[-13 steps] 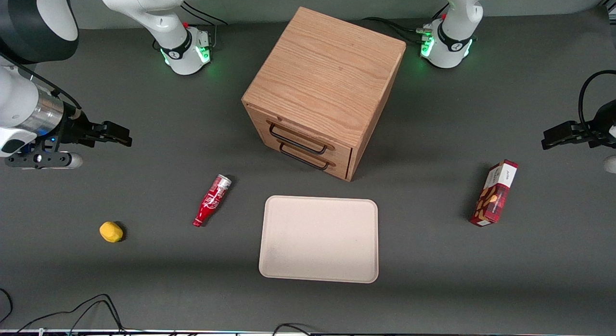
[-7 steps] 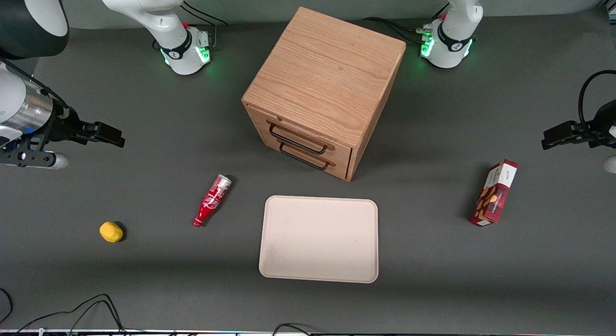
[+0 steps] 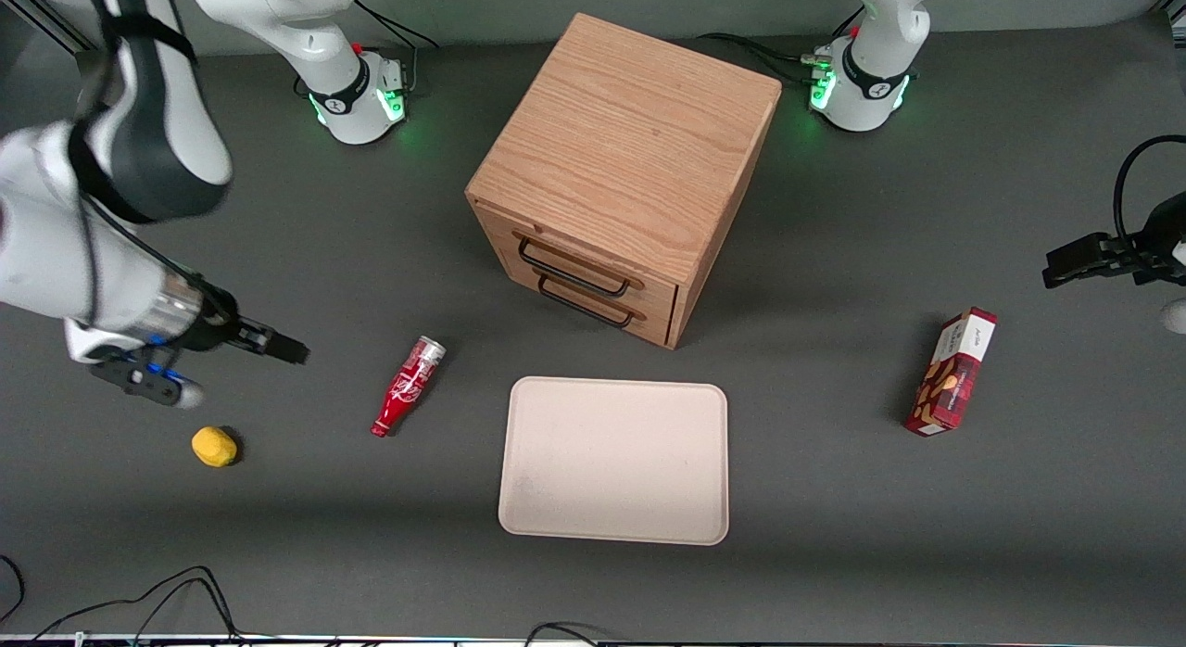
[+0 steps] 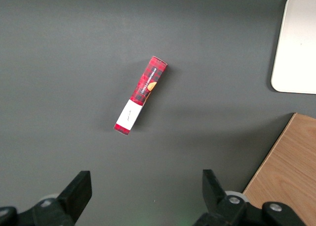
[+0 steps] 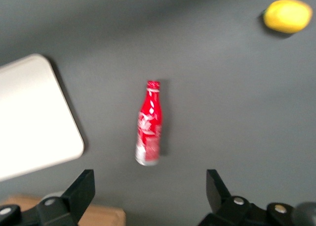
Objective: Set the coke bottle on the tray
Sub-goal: 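Move the open right gripper toward the red Coca-Cola bottle, then lower the right gripper around the bottle's body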
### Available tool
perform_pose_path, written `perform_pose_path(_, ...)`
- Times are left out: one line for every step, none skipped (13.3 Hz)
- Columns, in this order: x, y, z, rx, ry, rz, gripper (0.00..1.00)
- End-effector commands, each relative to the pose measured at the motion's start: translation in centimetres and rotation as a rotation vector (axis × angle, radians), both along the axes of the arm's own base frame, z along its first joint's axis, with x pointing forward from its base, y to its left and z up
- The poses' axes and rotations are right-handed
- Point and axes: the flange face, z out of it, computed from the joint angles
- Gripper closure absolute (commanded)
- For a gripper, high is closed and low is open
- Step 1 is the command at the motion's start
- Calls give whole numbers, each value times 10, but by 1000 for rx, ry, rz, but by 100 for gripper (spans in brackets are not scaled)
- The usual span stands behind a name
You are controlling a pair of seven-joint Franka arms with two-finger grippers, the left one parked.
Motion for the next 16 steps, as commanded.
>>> perform_pose_path(10,33,-57,13,-28,-136,0)
perform_pose_path(16,40,-76,-13,-51,-153,0)
perform_pose_path(20,50,-101,-27,-58,-199,0)
perform_pose_path(20,60,-125,-45,-57,-217,0)
perform_pose_path(19,61,-140,-46,-68,-239,0)
perform_pose_path(13,61,-155,-39,-83,-256,0)
perform_pose_path(4,61,-172,-29,-102,-269,0)
perform_pose_path(-3,61,-185,-18,-127,-275,0)
perform_pose_path(-7,60,-194,-11,-138,-277,0)
perform_pose_path(-9,60,-206,-10,-132,-288,0)
perform_pose_path(-9,60,-215,-10,-131,-301,0)
perform_pose_path(-12,61,-224,-14,-136,-304,0)
perform_pose_path(-16,61,-230,-20,-136,-310,0)
perform_pose_path(-18,61,-235,-23,-131,-314,0)
perform_pose_path(-21,64,-242,-27,-120,-309,0)
perform_pose_path(-25,69,-247,-27,-117,-304,0)
